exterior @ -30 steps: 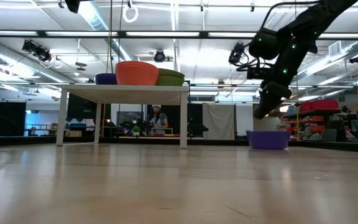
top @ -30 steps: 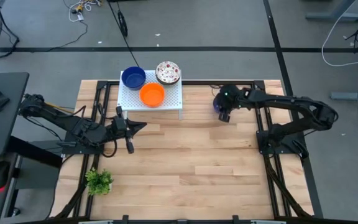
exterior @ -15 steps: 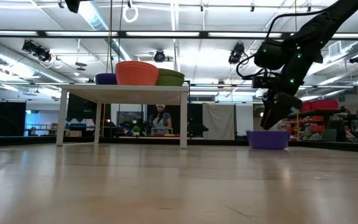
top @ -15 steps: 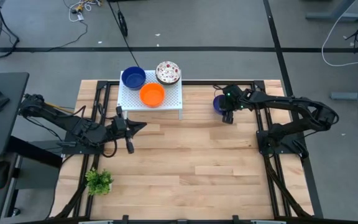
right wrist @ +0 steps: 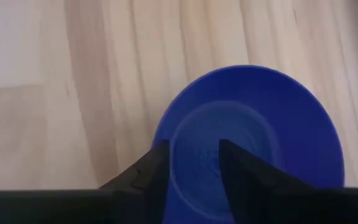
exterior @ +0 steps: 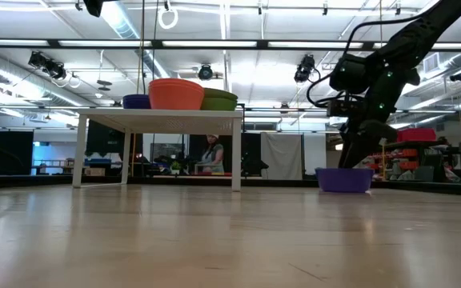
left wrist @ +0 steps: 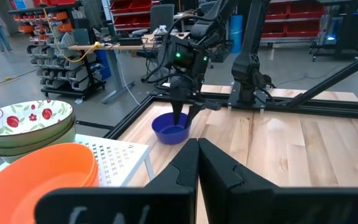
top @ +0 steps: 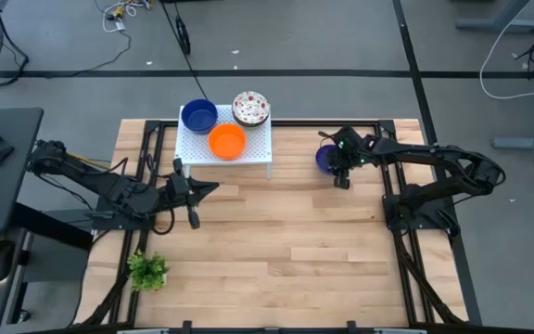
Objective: Pick & Place Mini bowls
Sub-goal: Stack the blue bowl on top of the blue bowls on the shelf
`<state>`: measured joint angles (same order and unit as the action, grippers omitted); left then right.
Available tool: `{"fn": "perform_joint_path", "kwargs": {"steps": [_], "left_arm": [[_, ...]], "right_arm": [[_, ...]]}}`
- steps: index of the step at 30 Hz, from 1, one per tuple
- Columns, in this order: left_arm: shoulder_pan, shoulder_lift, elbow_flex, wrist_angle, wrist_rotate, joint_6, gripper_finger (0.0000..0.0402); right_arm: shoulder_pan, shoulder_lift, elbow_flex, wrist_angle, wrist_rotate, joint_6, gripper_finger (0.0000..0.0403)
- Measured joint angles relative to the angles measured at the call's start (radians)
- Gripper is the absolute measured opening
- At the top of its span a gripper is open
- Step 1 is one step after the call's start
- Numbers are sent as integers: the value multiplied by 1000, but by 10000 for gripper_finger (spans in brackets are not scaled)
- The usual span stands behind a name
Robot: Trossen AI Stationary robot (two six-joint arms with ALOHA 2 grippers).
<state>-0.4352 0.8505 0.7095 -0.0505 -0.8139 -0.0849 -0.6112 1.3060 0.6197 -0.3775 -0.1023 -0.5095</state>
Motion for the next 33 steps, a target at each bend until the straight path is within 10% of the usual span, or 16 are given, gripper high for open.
{"fn": "perform_joint_path", "kwargs": {"steps": [9, 21, 33], "left_arm": [[0, 0, 0, 0, 0, 3, 16], [0, 0, 0, 0, 0, 3, 16], [0, 0, 0, 0, 0, 2, 16]], "right_arm": [[4, 0, 65, -59, -1, 66, 141], [107, 0, 106, -230, -63, 130, 237], [144, 0, -2, -126, 16, 97, 209]]}}
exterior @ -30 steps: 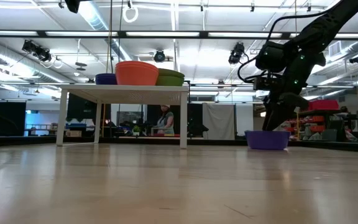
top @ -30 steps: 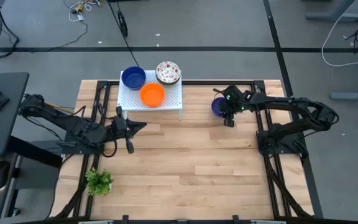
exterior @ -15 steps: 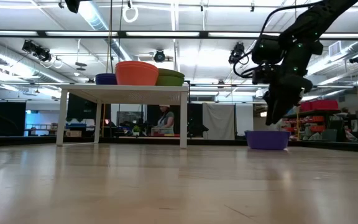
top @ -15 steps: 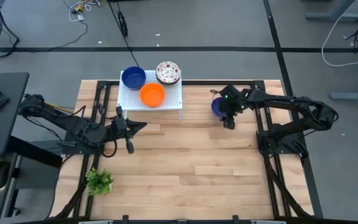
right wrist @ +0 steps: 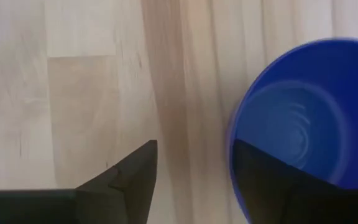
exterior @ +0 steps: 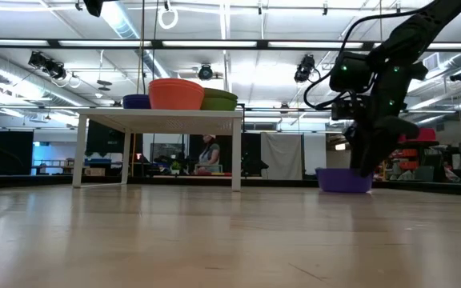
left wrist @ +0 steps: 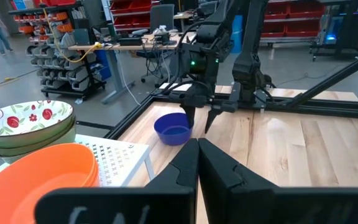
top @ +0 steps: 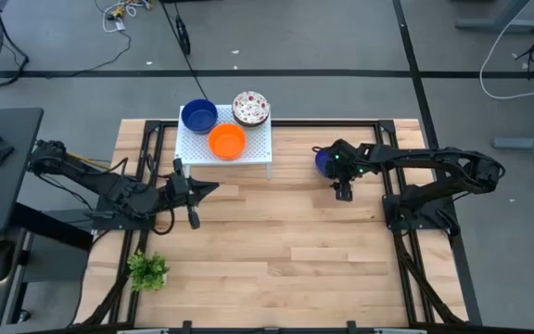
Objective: Pick & Place Mini bowls
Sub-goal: Stack the blue bowl on top of the blue bowls on the shelf
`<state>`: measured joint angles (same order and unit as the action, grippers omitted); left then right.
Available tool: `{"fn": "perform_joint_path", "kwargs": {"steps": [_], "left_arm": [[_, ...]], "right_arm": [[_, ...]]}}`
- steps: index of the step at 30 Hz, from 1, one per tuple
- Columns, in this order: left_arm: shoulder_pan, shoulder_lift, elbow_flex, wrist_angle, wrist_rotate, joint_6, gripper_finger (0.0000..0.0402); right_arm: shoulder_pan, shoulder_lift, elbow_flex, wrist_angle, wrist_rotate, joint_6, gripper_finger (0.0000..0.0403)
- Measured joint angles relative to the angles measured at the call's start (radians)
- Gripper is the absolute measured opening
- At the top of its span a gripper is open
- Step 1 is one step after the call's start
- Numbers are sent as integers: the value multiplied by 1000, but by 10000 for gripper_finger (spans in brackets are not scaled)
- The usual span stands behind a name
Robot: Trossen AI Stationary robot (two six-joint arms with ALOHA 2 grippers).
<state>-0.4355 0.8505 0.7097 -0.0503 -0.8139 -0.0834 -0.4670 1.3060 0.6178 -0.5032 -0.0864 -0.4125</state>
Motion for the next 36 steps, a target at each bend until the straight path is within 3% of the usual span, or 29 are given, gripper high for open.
{"fn": "perform_joint_path", "kwargs": {"steps": [6, 12, 15, 24, 30, 36], "left_arm": [[0, 0, 0, 0, 0, 0, 16], [0, 0, 0, 0, 0, 0, 16], [0, 0, 0, 1, 26, 21, 16], [0, 133, -1, 143, 281, 272, 16], [0, 337, -1, 362, 410, 450, 21], [39, 458, 59, 430, 571, 428, 89]], "right_arm": [[0, 0, 0, 5, 0, -19, 158], [13, 0, 1, 5, 2, -40, 62], [70, 0, 14, 4, 3, -37, 14], [470, 0, 99, 20, -12, 35, 6], [716, 0, 135, 227, -33, 67, 8], [848, 0, 135, 404, -46, 107, 5]]}}
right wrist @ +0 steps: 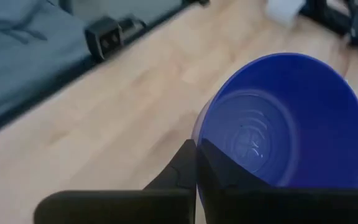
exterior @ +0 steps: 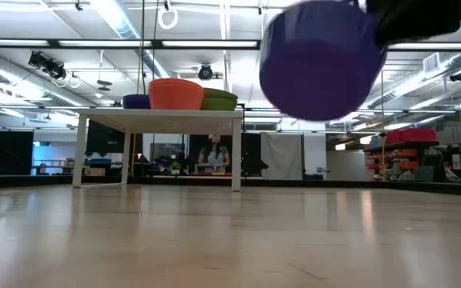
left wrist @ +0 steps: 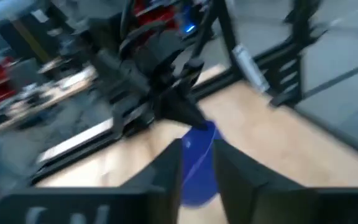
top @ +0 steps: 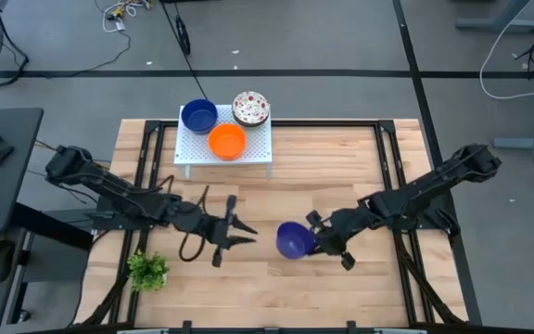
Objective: Pick & Place Mini bowls
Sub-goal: Stack the blue bowl on top of the blue bowls on the shelf
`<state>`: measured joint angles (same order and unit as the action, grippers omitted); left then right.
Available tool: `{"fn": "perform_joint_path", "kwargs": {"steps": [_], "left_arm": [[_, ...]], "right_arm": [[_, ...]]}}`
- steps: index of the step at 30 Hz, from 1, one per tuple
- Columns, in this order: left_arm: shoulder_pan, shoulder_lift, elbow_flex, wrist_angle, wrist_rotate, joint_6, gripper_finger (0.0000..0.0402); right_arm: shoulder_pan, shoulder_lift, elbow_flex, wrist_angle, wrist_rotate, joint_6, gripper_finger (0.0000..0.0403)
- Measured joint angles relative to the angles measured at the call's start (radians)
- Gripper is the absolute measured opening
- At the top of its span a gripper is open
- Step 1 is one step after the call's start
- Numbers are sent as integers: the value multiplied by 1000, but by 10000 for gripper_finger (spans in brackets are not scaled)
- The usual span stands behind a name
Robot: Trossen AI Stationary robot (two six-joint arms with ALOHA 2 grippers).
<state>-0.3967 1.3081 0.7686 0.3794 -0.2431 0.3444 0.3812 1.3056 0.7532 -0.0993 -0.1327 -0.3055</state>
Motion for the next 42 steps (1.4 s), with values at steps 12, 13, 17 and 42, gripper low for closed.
{"fn": "perform_joint_path", "kwargs": {"steps": [12, 13, 17, 42], "left_arm": [[93, 258, 188, -61, 266, -64, 251], [95, 271, 199, -68, 266, -63, 254], [103, 316, 232, -85, 269, -61, 253], [165, 355, 241, -92, 460, -124, 121]], "right_arm": [[42, 0, 0, 62, 0, -16, 5], [42, 0, 0, 64, 0, -17, 5], [42, 0, 0, 76, -18, -17, 6], [26, 1, 0, 112, -37, -70, 6]]}}
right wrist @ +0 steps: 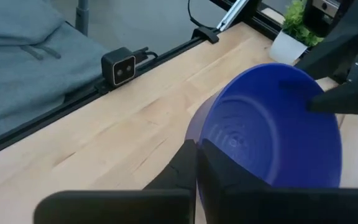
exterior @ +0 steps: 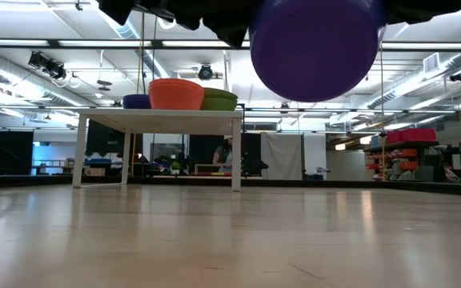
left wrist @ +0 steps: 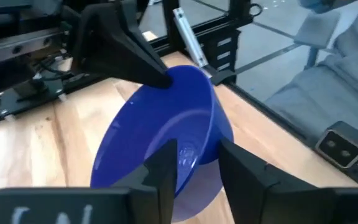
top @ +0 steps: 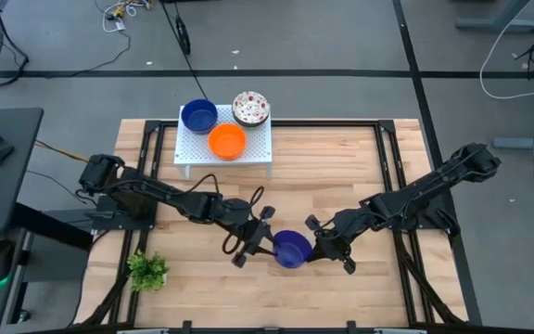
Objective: Pick & Place Mini bowls
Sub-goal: Stack the blue bowl on top of the blue bowls on the shelf
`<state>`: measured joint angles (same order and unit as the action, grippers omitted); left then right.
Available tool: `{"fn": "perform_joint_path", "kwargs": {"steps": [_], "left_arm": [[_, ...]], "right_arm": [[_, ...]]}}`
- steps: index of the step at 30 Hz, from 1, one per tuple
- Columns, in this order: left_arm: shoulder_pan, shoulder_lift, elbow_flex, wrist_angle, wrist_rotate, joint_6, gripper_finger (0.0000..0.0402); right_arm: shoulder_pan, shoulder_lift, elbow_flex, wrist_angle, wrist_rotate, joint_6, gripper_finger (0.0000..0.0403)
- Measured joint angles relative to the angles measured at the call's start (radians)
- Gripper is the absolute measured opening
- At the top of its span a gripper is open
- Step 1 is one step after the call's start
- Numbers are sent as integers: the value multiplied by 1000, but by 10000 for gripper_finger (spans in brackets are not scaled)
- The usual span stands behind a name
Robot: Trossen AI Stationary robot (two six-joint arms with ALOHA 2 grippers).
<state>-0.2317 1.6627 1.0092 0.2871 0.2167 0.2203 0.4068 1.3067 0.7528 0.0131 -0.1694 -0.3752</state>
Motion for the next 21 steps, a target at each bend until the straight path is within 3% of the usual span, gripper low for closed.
{"fn": "perform_joint_path", "kwargs": {"steps": [8, 21], "left_arm": [[-2, 0, 0, -2, 135, 35, 13], [-1, 2, -1, -4, 158, 35, 7]], "right_arm": [[-1, 0, 0, 48, -5, -10, 6], [-1, -1, 0, 68, 4, -27, 37]]}}
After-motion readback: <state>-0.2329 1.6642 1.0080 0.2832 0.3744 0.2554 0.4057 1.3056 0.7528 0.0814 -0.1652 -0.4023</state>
